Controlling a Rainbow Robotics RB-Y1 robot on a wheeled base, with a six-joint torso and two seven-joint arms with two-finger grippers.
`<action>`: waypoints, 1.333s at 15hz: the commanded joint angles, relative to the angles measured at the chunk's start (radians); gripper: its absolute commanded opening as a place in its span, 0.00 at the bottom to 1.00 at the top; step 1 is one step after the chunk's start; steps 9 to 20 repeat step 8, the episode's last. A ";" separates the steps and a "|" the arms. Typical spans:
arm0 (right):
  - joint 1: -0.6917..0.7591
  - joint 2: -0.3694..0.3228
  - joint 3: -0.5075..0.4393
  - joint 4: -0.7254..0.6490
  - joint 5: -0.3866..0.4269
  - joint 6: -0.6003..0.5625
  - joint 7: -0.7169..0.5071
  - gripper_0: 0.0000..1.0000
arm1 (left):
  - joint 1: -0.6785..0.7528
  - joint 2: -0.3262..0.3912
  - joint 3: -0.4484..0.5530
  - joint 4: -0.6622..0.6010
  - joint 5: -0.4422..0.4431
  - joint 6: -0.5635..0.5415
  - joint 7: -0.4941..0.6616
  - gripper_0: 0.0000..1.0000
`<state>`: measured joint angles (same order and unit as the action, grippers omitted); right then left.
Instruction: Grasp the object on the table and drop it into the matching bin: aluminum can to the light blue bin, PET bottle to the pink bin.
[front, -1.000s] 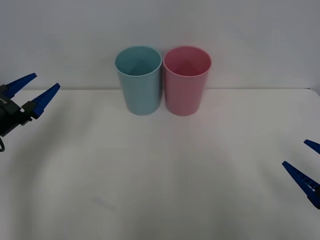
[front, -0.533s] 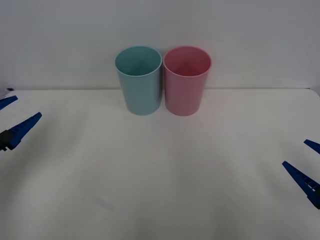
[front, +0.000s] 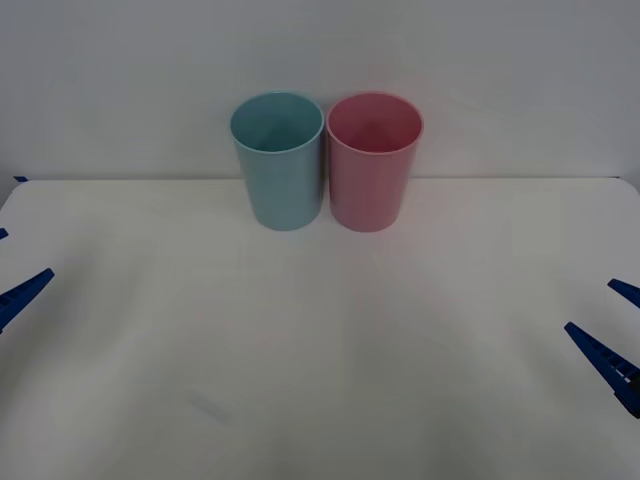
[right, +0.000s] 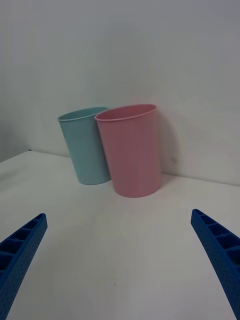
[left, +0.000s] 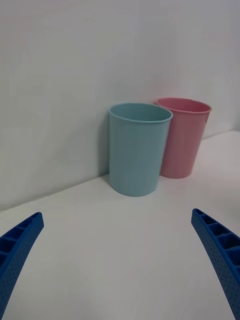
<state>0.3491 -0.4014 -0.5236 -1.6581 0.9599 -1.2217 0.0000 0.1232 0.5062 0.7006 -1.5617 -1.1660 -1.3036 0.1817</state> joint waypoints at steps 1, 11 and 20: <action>0.000 0.000 0.000 0.000 0.000 0.000 0.000 1.00 | 0.018 0.002 -0.006 0.000 0.014 -0.003 -0.008 1.00; 0.000 0.000 0.000 0.000 0.000 0.000 0.000 1.00 | 0.018 0.002 -0.026 0.000 0.016 0.000 -0.007 1.00; 0.000 0.000 0.000 0.000 0.000 0.000 0.000 1.00 | 0.018 0.002 -0.026 0.000 0.016 0.000 -0.007 1.00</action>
